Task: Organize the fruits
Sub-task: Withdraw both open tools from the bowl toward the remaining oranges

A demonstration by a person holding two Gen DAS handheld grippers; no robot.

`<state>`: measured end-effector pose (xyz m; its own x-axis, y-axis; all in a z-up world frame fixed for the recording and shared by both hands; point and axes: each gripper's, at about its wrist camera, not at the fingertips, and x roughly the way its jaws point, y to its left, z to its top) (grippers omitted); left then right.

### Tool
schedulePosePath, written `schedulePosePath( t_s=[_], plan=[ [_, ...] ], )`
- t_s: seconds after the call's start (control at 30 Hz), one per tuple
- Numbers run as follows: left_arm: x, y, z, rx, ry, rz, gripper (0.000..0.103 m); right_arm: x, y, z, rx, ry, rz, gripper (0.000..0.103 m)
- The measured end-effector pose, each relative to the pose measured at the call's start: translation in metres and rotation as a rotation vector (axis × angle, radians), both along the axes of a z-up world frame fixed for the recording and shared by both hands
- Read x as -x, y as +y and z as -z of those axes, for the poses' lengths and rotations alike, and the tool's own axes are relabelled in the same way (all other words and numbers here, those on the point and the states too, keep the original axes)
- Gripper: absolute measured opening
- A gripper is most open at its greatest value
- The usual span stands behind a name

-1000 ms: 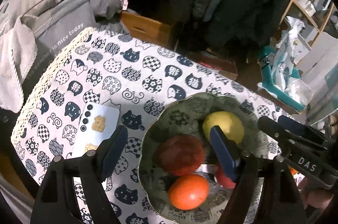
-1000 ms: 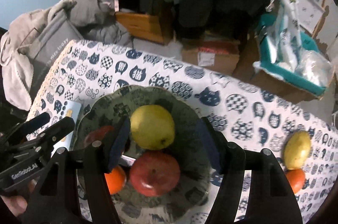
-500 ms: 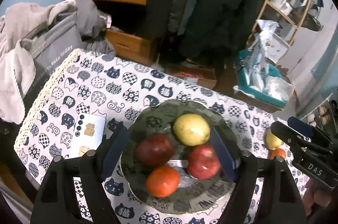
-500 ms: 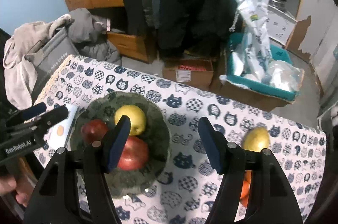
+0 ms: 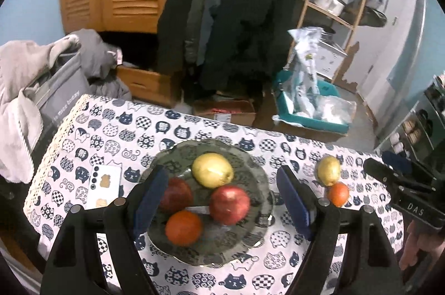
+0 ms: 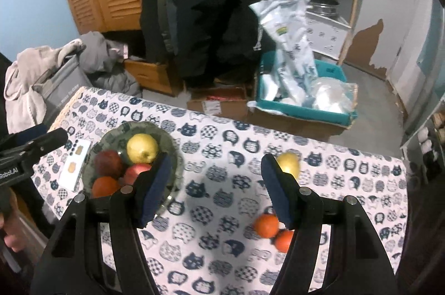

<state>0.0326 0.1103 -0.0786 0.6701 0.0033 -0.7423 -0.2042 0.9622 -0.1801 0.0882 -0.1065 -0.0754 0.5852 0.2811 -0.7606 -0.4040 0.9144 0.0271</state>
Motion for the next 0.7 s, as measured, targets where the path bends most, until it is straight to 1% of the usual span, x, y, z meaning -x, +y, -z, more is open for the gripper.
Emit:
schedulePosePath(
  t_s=[0.13,0.4,0.7],
  plan=[
    [0.002,-0.018,-0.003,-0.023,-0.005,0.033,0.081,0.009,-0.021,-0.004,0.005,-0.014,0.020,0.068],
    [0.000,-0.045,-0.005,-0.036,0.001,0.082,0.082,0.023,-0.059,-0.008,-0.002,-0.021,0.062,0.068],
    [-0.004,-0.082,0.001,-0.056,0.023,0.159,0.082,0.030,-0.103,0.008,-0.004,0.006,0.120,0.068]
  ],
)
